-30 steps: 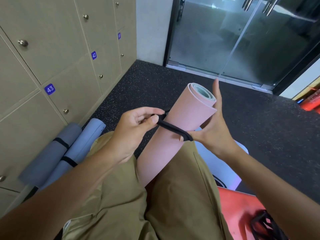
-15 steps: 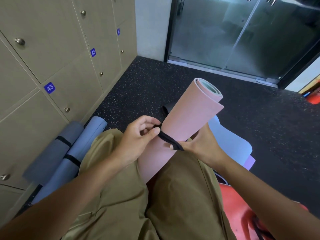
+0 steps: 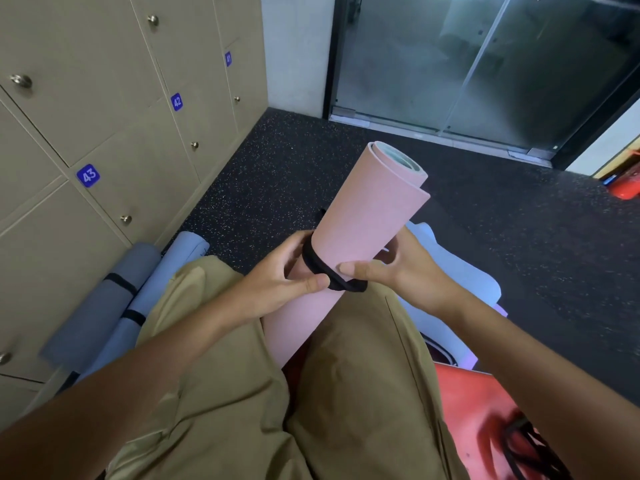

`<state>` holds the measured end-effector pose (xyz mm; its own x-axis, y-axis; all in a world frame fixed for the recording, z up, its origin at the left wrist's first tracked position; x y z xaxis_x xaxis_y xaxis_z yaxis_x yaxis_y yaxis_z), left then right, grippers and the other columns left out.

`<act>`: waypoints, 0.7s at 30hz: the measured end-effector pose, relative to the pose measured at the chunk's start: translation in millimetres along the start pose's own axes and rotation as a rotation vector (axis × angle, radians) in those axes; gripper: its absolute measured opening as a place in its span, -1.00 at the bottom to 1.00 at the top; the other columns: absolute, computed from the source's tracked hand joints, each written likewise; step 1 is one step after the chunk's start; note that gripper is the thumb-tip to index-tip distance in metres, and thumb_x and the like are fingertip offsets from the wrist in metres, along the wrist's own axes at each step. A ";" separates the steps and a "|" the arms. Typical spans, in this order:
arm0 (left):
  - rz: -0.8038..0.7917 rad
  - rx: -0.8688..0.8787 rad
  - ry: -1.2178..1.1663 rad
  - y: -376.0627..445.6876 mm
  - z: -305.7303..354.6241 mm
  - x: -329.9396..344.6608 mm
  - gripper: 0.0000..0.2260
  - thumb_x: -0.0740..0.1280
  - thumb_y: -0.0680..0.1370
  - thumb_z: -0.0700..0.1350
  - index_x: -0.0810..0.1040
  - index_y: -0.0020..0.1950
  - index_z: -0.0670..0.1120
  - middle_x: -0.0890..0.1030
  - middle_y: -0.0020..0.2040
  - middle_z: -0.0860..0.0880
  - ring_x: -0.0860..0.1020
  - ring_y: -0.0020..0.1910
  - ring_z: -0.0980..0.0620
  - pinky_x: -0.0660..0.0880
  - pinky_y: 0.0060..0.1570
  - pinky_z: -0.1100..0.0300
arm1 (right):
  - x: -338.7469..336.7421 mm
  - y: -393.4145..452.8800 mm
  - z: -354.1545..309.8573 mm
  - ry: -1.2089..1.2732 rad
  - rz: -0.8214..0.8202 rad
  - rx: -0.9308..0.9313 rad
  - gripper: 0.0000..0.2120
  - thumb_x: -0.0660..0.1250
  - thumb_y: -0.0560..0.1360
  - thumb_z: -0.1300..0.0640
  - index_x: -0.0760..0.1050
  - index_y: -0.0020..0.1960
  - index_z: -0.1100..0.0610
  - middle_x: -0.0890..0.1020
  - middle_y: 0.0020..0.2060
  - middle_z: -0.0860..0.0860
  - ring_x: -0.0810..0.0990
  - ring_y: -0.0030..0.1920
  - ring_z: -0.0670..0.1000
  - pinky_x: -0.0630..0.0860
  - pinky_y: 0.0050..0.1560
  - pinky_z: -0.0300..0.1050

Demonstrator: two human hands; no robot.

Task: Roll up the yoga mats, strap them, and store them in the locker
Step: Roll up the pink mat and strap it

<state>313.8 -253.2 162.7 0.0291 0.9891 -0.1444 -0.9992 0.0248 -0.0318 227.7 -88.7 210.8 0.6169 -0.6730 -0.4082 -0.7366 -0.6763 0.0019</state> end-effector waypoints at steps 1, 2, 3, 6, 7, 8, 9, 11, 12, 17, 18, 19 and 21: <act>-0.002 0.004 0.007 2.4 0.0 0.5 -0.34 0.52 0.47 0.09 0.36 0.51 0.03 0.54 0.43 0.05 0.46 0.46 0.04 0.36 0.48 -0.14 | -0.9 0.1 -1.3 0.000 -0.014 0.005 -0.39 0.61 0.42 0.11 0.42 0.37 0.09 0.64 0.21 -0.06 0.59 0.28 -0.04 0.53 0.31 0.04; 0.004 0.008 0.015 4.8 -0.1 0.7 -0.34 0.52 0.47 0.09 0.36 0.51 0.02 0.54 0.42 0.04 0.47 0.46 0.04 0.36 0.48 -0.16 | -1.8 0.5 -2.8 0.001 -0.028 0.009 -0.42 0.60 0.43 0.13 0.43 0.36 0.09 0.64 0.19 -0.08 0.60 0.27 -0.06 0.54 0.29 0.02; 0.012 0.012 0.015 6.8 -0.4 0.3 -0.34 0.53 0.46 0.09 0.37 0.50 0.02 0.55 0.41 0.04 0.48 0.45 0.04 0.37 0.47 -0.15 | -2.9 1.2 -4.7 0.000 -0.036 0.007 -0.45 0.59 0.45 0.14 0.43 0.35 0.10 0.65 0.18 -0.08 0.60 0.26 -0.06 0.55 0.28 0.02; 0.050 0.024 -0.015 13.4 3.9 -2.9 -0.38 0.52 0.44 0.09 0.42 0.46 0.05 0.59 0.37 0.06 0.52 0.40 0.07 0.43 0.43 -0.08 | -9.6 4.8 -9.2 -0.001 -0.031 -0.014 -0.45 0.52 0.51 0.06 0.38 0.41 0.04 0.62 0.25 -0.11 0.56 0.31 -0.06 0.54 0.29 0.11; 0.075 0.036 -0.021 17.2 8.3 -7.2 -0.40 0.53 0.44 0.10 0.44 0.43 0.07 0.60 0.35 0.07 0.54 0.38 0.07 0.45 0.41 -0.05 | -12.4 6.7 -10.5 -0.003 -0.026 -0.026 -0.44 0.49 0.53 0.02 0.34 0.44 -0.01 0.59 0.28 -0.12 0.55 0.33 -0.07 0.53 0.30 0.13; 0.109 0.051 -0.024 22.0 13.8 -13.6 -0.42 0.53 0.43 0.10 0.46 0.40 0.07 0.61 0.33 0.07 0.55 0.36 0.07 0.47 0.38 -0.03 | -15.5 9.3 -11.0 -0.009 -0.018 -0.035 -0.43 0.46 0.55 -0.03 0.31 0.47 -0.06 0.58 0.29 -0.13 0.55 0.31 -0.07 0.53 0.29 0.11; 0.146 0.068 -0.025 27.9 20.1 -22.0 -0.43 0.53 0.42 0.11 0.47 0.38 0.07 0.63 0.31 0.06 0.57 0.34 0.07 0.49 0.36 -0.01 | -18.6 12.1 -11.7 -0.012 -0.006 -0.040 -0.42 0.43 0.56 -0.06 0.28 0.50 -0.10 0.58 0.29 -0.12 0.57 0.29 -0.08 0.53 0.28 0.06; 0.212 0.094 -0.012 40.2 33.4 -41.9 -0.43 0.53 0.40 0.12 0.49 0.36 0.04 0.64 0.28 0.05 0.59 0.31 0.06 0.50 0.34 -0.02 | -24.7 18.1 -12.3 -0.005 0.021 -0.038 -0.37 0.40 0.56 -0.06 0.23 0.55 -0.13 0.60 0.26 -0.13 0.60 0.23 -0.09 0.52 0.21 -0.10; 0.235 0.103 0.007 45.9 40.6 -51.6 -0.42 0.54 0.39 0.14 0.49 0.36 0.04 0.65 0.28 0.06 0.59 0.30 0.07 0.50 0.34 -0.03 | -27.9 21.6 -11.7 -0.009 0.032 -0.035 -0.37 0.40 0.56 -0.05 0.23 0.56 -0.14 0.61 0.25 -0.14 0.61 0.21 -0.11 0.51 0.17 -0.16; 0.342 0.128 0.117 68.6 64.4 -104.8 -0.43 0.59 0.31 0.20 0.55 0.26 0.11 0.67 0.21 0.13 0.61 0.24 0.11 0.50 0.34 -0.02 | -38.1 44.9 -13.7 -0.112 0.011 -0.057 -0.44 0.39 0.53 -0.14 0.32 0.49 -0.20 0.59 0.23 -0.22 0.60 0.18 -0.16 0.50 0.11 -0.26; 0.366 0.126 0.143 71.7 67.2 -116.3 -0.43 0.59 0.29 0.21 0.56 0.24 0.11 0.68 0.19 0.13 0.62 0.22 0.11 0.51 0.34 -0.01 | -37.9 50.5 -15.9 -0.133 0.002 -0.065 -0.44 0.38 0.52 -0.16 0.34 0.49 -0.19 0.59 0.23 -0.23 0.60 0.17 -0.17 0.50 0.10 -0.29; 0.385 0.120 0.177 73.6 70.1 -127.1 -0.42 0.59 0.28 0.23 0.56 0.24 0.09 0.68 0.18 0.13 0.62 0.21 0.12 0.51 0.33 0.01 | -37.0 56.4 -17.9 -0.154 -0.006 -0.073 -0.44 0.37 0.51 -0.19 0.35 0.48 -0.18 0.59 0.23 -0.23 0.60 0.16 -0.18 0.49 0.08 -0.32; 0.416 0.087 0.251 75.1 73.1 -149.4 -0.36 0.58 0.25 0.27 0.56 0.26 0.09 0.67 0.17 0.16 0.62 0.18 0.18 0.52 0.32 0.06 | -32.9 69.4 -19.6 -0.200 -0.027 -0.087 -0.44 0.36 0.51 -0.20 0.37 0.47 -0.15 0.58 0.23 -0.22 0.59 0.16 -0.20 0.49 0.07 -0.35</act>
<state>232.4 -388.4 254.2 -0.3778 0.8526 -0.3611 -0.9258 -0.3423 0.1603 161.7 -119.4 242.2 0.5621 -0.5875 -0.5821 -0.6886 -0.7223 0.0641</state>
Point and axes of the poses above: each hand's wrist, its own y-axis towards the middle knuckle, its own x-axis out of the palm, z = x × y, the point moved 7 cm from there along y, towards the middle knuckle
